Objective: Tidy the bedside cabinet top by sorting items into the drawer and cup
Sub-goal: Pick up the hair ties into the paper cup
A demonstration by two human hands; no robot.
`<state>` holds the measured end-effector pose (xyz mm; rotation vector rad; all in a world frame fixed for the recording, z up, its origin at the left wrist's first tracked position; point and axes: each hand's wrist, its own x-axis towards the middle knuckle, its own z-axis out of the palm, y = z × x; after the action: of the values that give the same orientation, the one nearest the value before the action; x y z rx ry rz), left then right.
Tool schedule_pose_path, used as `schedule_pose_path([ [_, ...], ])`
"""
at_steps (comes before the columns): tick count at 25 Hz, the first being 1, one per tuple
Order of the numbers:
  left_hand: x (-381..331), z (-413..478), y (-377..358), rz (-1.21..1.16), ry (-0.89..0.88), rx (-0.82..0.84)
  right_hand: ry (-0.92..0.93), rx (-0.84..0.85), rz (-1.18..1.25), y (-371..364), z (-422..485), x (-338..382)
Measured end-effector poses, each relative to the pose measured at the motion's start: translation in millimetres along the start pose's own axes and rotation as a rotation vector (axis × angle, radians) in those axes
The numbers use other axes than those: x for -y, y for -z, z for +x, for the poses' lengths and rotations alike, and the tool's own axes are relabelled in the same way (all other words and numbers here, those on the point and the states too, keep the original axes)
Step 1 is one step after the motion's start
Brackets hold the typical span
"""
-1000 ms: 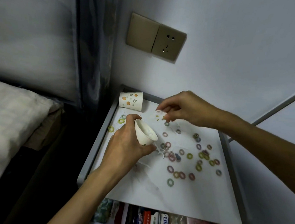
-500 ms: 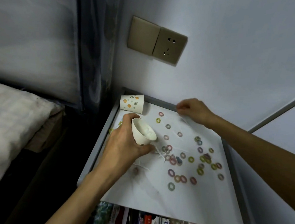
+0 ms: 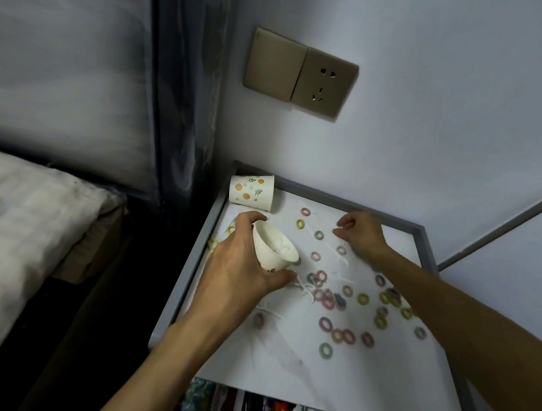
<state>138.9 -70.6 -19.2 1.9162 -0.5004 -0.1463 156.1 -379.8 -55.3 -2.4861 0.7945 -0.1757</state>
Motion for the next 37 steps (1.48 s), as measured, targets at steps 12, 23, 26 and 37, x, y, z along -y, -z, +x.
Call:
schedule_pose_path([
  [12, -2, 0, 3, -0.016, -0.003, 0.000, 0.135, 0.085, -0.450, 4, -10, 8],
  [23, -6, -2, 1, -0.030, 0.004, 0.003, 0.148, 0.014, -0.185, -1, -58, 4],
  [26, -7, -4, 0, -0.020, 0.000, 0.007, 0.034, -0.012, -0.102, -6, -60, 5],
  [37, -12, -8, 1, -0.046, 0.006, 0.028, 0.039, -0.075, -0.209, 8, -82, 24],
])
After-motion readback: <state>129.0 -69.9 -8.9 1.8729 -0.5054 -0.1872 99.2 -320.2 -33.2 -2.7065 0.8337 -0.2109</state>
